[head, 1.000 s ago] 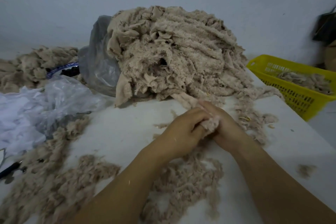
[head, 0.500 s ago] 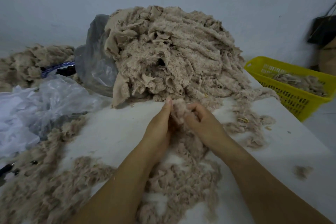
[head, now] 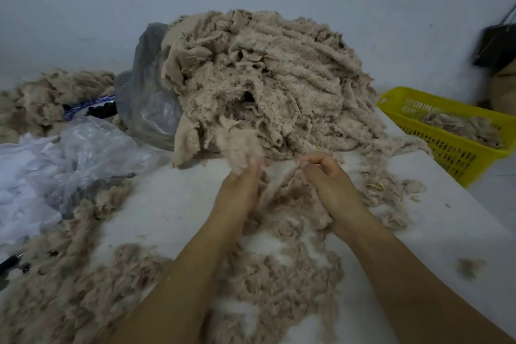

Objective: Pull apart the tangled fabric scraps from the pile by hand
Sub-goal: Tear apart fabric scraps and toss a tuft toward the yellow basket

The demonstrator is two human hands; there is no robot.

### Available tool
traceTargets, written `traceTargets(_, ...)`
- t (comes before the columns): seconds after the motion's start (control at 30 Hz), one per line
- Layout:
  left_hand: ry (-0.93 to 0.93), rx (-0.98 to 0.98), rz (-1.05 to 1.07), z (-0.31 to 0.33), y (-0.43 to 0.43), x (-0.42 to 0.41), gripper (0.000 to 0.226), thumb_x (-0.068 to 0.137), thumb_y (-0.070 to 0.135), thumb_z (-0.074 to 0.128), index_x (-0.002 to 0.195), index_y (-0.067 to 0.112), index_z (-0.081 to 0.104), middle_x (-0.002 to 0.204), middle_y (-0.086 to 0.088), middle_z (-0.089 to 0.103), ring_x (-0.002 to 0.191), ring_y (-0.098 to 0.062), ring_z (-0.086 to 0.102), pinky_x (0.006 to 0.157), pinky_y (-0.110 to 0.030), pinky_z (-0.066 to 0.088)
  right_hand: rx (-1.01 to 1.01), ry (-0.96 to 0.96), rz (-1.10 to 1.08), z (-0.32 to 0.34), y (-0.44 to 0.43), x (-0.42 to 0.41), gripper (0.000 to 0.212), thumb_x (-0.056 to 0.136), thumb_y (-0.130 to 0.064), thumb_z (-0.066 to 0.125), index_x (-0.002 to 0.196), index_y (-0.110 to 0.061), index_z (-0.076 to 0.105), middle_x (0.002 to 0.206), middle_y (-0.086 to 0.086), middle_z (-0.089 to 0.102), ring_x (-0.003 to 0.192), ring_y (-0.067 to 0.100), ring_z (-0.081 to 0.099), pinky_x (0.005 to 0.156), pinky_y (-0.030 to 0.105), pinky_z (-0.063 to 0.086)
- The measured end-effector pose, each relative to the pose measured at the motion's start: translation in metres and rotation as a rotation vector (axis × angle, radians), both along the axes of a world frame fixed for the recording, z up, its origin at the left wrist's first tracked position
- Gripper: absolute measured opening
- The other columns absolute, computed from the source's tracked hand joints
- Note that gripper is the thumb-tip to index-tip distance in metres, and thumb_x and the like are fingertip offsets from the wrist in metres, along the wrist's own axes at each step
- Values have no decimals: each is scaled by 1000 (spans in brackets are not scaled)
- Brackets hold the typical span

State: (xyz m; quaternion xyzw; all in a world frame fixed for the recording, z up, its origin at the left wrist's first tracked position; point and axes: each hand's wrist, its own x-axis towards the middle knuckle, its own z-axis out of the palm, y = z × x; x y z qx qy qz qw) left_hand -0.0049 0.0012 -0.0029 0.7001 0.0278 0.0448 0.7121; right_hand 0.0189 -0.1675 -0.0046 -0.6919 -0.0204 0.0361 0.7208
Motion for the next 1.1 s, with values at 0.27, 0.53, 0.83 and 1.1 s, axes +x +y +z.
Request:
traceTargets(0.27, -18, 375, -7, -7, -8, 2, 24, 95, 28, 61, 75, 41, 66, 69, 22, 70, 64, 4, 64, 57, -14, 48, 243, 18, 151, 4, 5, -2, 9, 92, -33, 65, 88, -30, 73, 98, 10, 74, 83, 25, 73, 64, 32, 59)
traceTargets(0.53, 59, 66, 272, -3, 6, 3, 36, 94, 49, 59, 67, 28, 69, 57, 17, 63, 51, 9, 57, 50, -15, 44, 48, 21, 78, 2, -1, 0, 42, 96, -52, 55, 64, -25, 63, 49, -7, 30, 41, 10, 19, 39, 21, 23)
traceTargets(0.83, -63, 468, 31, -12, -8, -1, 40, 96, 57, 42, 121, 34, 63, 108, 8, 69, 92, -9, 64, 72, -23, 49, -206, -258, 186, -4, 19, -9, 16, 81, -70, 59, 95, -62, 56, 96, -30, 65, 87, -8, 63, 70, 9, 48)
traceTargets(1.1, -104, 211, -185, -4, -15, -8, 22, 79, 69, 58, 101, 67, 63, 103, 28, 71, 94, 10, 65, 78, -10, 51, -123, -245, 23, -6, 10, -2, 25, 101, -33, 54, 78, -36, 65, 79, -14, 68, 78, 5, 64, 68, 14, 48)
